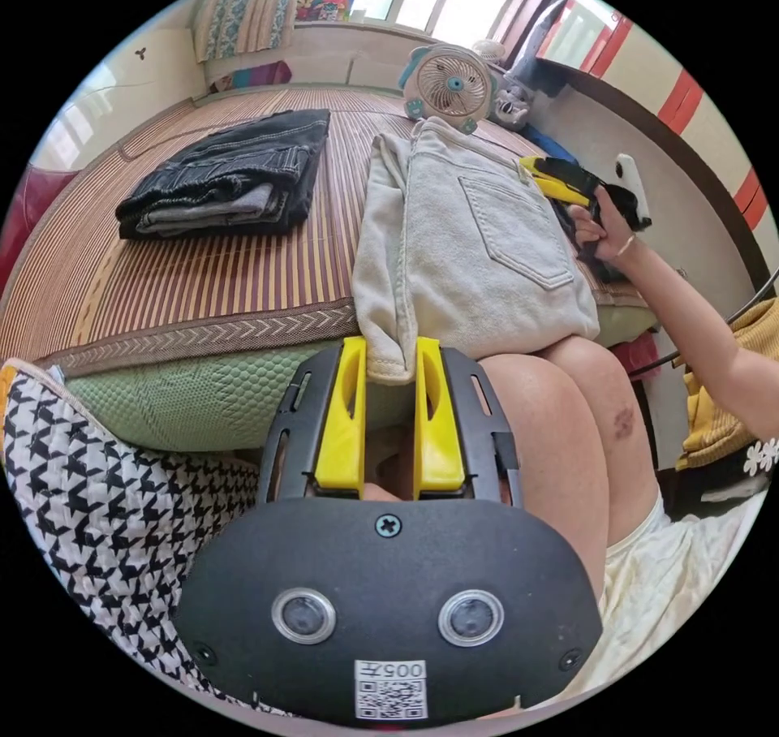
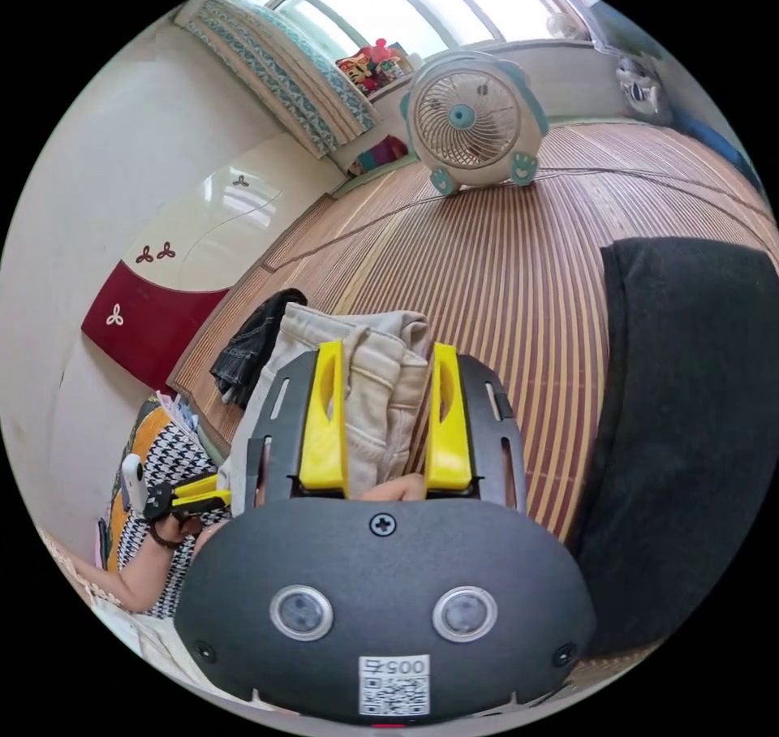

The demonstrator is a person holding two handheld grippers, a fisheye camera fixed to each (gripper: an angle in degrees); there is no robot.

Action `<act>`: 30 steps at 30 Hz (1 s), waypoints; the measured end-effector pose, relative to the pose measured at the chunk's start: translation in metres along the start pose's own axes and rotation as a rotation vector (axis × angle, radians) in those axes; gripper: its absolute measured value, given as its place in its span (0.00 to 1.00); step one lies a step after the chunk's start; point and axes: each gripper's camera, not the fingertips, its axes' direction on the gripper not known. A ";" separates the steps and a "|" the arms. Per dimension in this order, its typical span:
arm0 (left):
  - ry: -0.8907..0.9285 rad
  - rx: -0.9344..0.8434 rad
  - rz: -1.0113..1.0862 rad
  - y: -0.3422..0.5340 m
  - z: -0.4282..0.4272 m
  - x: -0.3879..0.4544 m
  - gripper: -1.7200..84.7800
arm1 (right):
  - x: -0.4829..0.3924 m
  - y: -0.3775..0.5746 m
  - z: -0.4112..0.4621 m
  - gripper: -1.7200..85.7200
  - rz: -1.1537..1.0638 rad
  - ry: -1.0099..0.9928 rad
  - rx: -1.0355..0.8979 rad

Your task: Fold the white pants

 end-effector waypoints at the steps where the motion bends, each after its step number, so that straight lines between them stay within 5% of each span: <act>1: 0.006 -0.016 0.010 -0.003 -0.001 -0.001 0.13 | 0.003 -0.006 0.006 0.19 -0.021 0.000 -0.024; 15: 0.045 -0.015 -0.004 0.004 -0.009 -0.007 0.13 | 0.028 -0.027 0.036 0.15 -0.008 -0.237 -0.206; 30: 0.090 0.226 -0.017 0.031 -0.097 0.014 0.11 | -0.116 0.000 -0.079 0.06 -0.236 -0.002 0.041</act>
